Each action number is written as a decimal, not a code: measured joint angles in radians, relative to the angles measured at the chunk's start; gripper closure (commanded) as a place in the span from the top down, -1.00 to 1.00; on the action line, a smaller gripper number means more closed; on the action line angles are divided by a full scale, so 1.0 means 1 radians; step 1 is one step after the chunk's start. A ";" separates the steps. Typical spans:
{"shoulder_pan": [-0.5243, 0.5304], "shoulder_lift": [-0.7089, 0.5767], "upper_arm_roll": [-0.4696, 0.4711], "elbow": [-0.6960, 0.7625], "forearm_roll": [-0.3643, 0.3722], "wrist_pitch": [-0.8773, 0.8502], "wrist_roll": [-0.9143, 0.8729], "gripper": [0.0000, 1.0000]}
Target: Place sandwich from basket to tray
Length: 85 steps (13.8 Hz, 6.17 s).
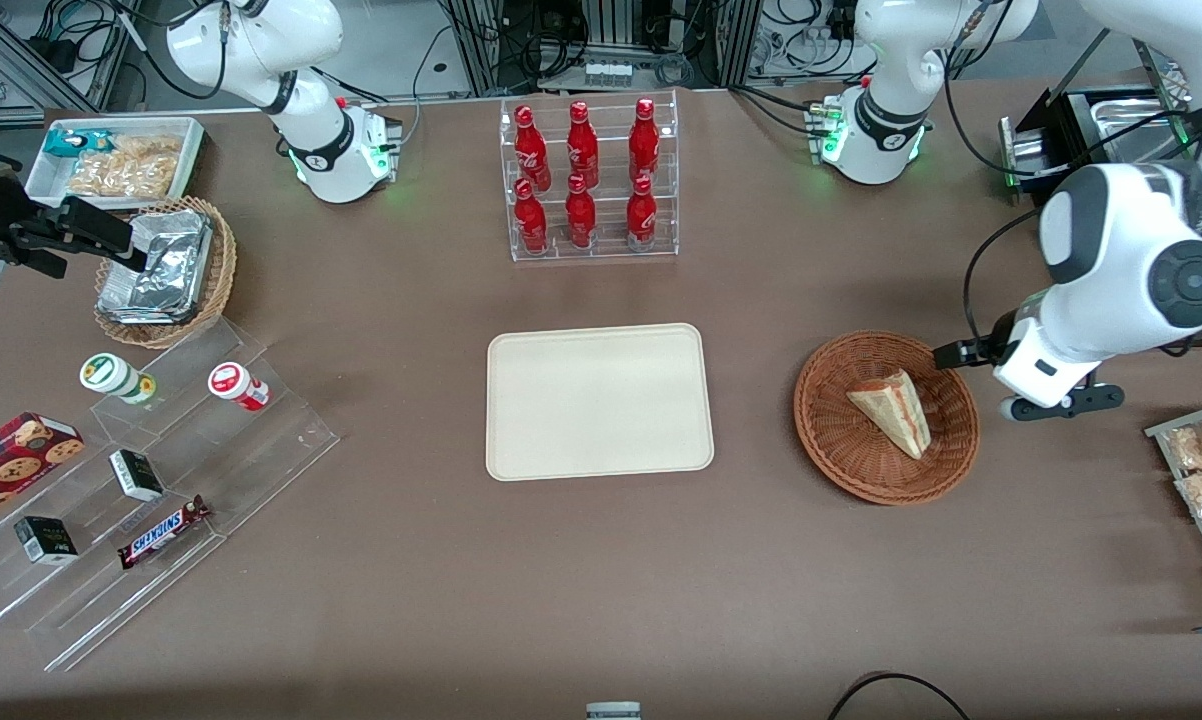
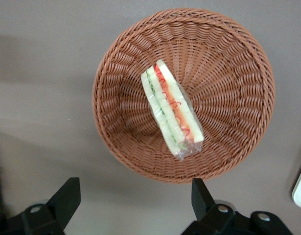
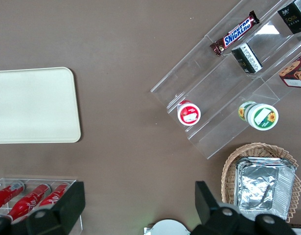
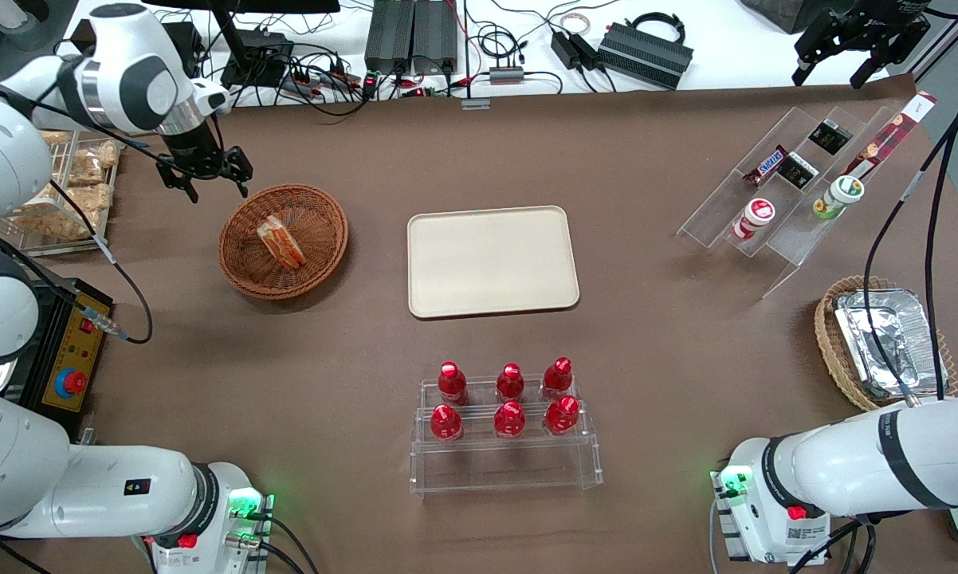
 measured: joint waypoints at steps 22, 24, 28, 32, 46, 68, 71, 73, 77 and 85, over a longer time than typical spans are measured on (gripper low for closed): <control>-0.074 0.151 -0.002 -0.226 -0.002 0.485 -0.726 -0.81; -0.074 0.149 -0.002 -0.219 -0.002 0.462 -0.724 -0.84; -0.074 0.125 -0.002 -0.140 0.001 0.309 -0.644 -0.89; -0.095 0.034 -0.011 -0.051 0.002 0.023 -0.418 -0.88; -0.594 0.364 -0.031 0.321 -0.063 0.010 -0.503 -0.87; -0.721 0.596 -0.021 0.576 -0.197 0.180 -0.730 1.00; -0.718 0.514 -0.011 0.587 -0.197 0.080 -0.731 1.00; -0.709 0.457 0.012 0.587 -0.194 -0.004 -0.704 1.00; -0.701 0.368 0.082 0.587 -0.152 -0.219 -0.651 1.00; -0.590 0.242 0.211 0.497 -0.142 -0.400 -0.423 1.00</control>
